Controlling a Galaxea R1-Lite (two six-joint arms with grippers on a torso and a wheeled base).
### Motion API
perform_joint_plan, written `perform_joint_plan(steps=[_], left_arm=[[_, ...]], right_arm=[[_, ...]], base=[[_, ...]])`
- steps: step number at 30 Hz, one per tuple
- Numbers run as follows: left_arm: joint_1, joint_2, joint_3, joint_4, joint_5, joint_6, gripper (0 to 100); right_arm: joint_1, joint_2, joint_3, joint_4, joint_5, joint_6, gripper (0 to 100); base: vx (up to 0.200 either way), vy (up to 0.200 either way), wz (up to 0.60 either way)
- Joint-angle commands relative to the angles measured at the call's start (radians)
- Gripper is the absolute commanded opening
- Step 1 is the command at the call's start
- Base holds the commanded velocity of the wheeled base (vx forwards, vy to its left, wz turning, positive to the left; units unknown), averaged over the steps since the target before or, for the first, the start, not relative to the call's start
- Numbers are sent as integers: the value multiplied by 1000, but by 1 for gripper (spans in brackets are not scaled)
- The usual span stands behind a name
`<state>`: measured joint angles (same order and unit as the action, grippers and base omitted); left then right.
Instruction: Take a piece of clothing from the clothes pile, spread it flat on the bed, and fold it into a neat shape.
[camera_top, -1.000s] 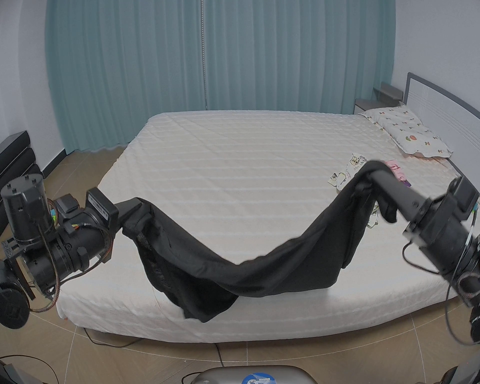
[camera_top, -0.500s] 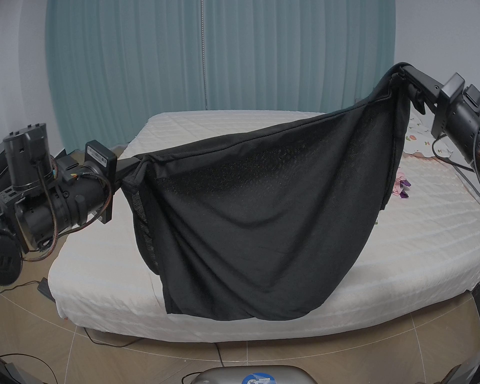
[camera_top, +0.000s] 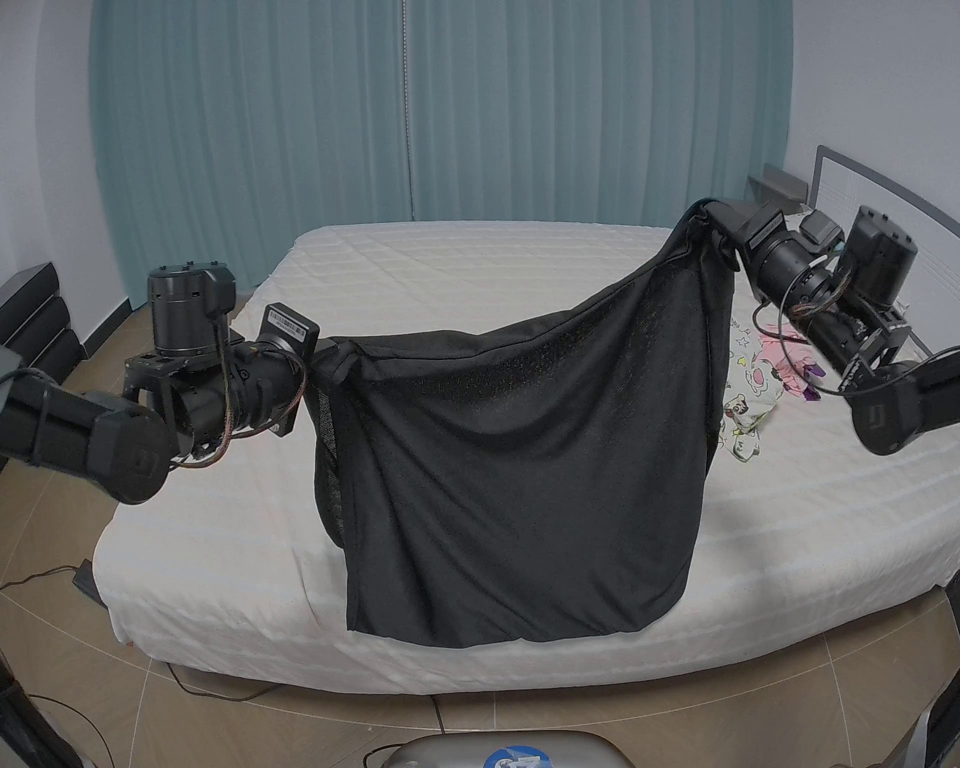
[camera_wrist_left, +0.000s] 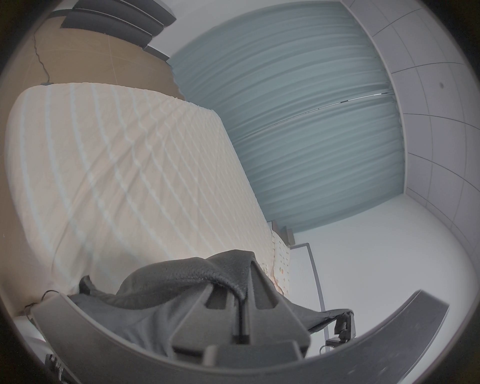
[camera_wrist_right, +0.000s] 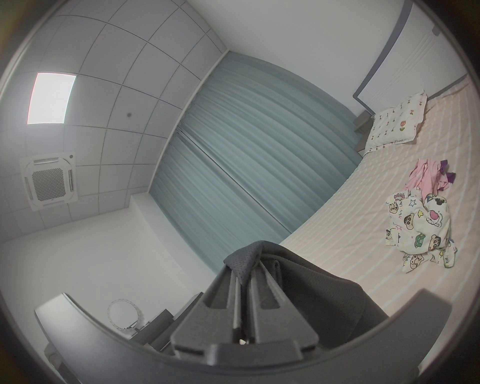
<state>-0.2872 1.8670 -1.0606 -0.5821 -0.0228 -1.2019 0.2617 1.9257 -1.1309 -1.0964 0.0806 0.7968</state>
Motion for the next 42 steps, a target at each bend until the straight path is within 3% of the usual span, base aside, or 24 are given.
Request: perform_joint_plan(steps=[1,6,18,19,20,28,34,38,42], left_arm=[[39,167,-99,-8,1,2,0],[53,256,-171,-7,-2,7,0],[60,379,-245,-5,-2,22,0],[60,399,-263,-7,-2,22,0],[60,409,-274,-5,-2,21,100],[77,521,-404,-7,40,25,100],[126,563,-433,-10,92,111,100],[149,563,-440,-16,92,125,100],[206,575,-536,-39,83,150,100]], right_arm=[[-2,173,-17,-51,-1,-7,0],[-4,259,-24,-85,-1,-22,0],[-9,381,-24,-143,-1,-77,0],[-10,398,-30,-143,-1,-77,100],[-10,406,-35,-145,-1,-77,100],[-13,550,-113,-123,-12,-79,100],[-44,639,-193,-37,-134,-87,100],[-58,634,-159,-25,-133,-96,100],[-108,610,-63,-23,-108,-149,100]], base=[[200,0,0],[200,0,0],[0,0,0],[0,0,0],[0,0,0],[0,0,0],[0,0,0],[0,0,0],[0,0,0]])
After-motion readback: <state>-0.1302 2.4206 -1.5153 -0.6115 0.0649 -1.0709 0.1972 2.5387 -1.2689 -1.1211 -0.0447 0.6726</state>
